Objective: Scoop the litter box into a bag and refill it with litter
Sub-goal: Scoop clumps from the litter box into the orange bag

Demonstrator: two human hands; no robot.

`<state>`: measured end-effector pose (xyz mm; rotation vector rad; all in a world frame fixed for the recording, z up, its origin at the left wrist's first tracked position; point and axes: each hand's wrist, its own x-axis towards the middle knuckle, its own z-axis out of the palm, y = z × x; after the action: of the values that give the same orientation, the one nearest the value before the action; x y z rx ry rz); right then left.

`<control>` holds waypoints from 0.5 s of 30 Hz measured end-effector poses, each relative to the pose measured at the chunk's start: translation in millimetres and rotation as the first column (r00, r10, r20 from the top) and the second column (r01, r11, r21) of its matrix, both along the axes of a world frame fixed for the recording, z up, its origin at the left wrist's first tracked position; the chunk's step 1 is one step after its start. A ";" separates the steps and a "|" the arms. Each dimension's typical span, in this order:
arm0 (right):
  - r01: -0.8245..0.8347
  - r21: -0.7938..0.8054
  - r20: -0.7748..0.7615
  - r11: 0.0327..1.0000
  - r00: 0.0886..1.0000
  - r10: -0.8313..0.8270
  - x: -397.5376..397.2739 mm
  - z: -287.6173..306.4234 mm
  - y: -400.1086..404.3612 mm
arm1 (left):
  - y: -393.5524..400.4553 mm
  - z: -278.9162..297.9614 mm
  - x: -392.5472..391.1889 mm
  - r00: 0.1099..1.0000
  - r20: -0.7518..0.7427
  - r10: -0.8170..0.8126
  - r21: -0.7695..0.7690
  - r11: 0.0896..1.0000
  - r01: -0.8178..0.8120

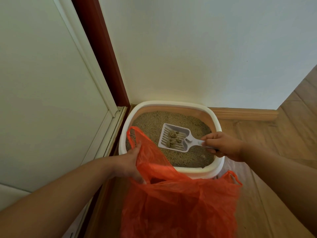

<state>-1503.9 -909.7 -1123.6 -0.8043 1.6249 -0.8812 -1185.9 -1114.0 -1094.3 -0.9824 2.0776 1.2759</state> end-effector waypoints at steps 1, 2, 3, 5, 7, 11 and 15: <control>-0.034 0.007 -0.028 0.999 0.999 0.034 0.7 4.3 0.2 | -0.2 0.3 0.6 1.000 -0.005 0.006 0.013 1.000 -0.006; -0.070 0.014 -0.060 0.997 0.996 0.071 1.7 8.7 0.4 | -0.4 0.4 1.4 1.000 -0.012 0.016 0.032 0.999 -0.015; -0.107 0.020 -0.093 0.994 0.990 0.109 2.9 12.1 -0.1 | 0.0 0.9 2.2 0.999 -0.022 0.030 0.058 0.998 -0.028; -0.198 0.030 -0.161 0.980 0.966 0.200 6.3 16.3 -2.1 | 1.7 2.3 3.2 0.997 -0.042 0.067 0.113 0.992 -0.062; -0.299 0.055 -0.258 0.953 0.917 0.303 12.1 18.0 -6.4 | 3.4 5.2 3.0 0.993 -0.059 0.099 0.146 0.985 -0.089; -0.444 0.111 -0.469 0.889 0.765 0.441 24.0 22.4 -18.9 | 4.5 8.9 2.8 0.988 -0.081 0.129 0.170 0.979 -0.113; -0.546 0.156 -0.563 0.823 0.636 0.528 34.1 33.2 -29.5 | 6.2 9.5 4.4 0.980 -0.121 0.161 0.128 0.981 -0.145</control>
<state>-1469.8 -939.3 -1090.3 -1.6056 1.7238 -0.2099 -1181.4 -1107.8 -1084.8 -1.0477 2.0267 1.5615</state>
